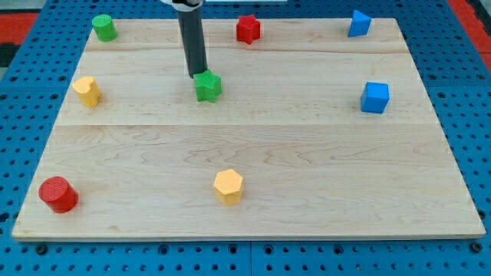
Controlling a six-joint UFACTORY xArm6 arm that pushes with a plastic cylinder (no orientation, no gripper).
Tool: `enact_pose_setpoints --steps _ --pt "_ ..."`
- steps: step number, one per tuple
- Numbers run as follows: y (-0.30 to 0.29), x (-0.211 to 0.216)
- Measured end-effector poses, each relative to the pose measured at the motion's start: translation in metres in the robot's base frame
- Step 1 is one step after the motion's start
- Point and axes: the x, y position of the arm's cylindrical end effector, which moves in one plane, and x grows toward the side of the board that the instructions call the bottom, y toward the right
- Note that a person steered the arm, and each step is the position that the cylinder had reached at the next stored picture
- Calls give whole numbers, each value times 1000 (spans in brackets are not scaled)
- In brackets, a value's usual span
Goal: Push the green star to the bottom right
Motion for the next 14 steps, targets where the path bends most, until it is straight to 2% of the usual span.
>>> enact_pose_setpoints --steps 4,7,9,14 --pt "3 65" --pt "30 102" --pt "85 117" --pt "219 119"
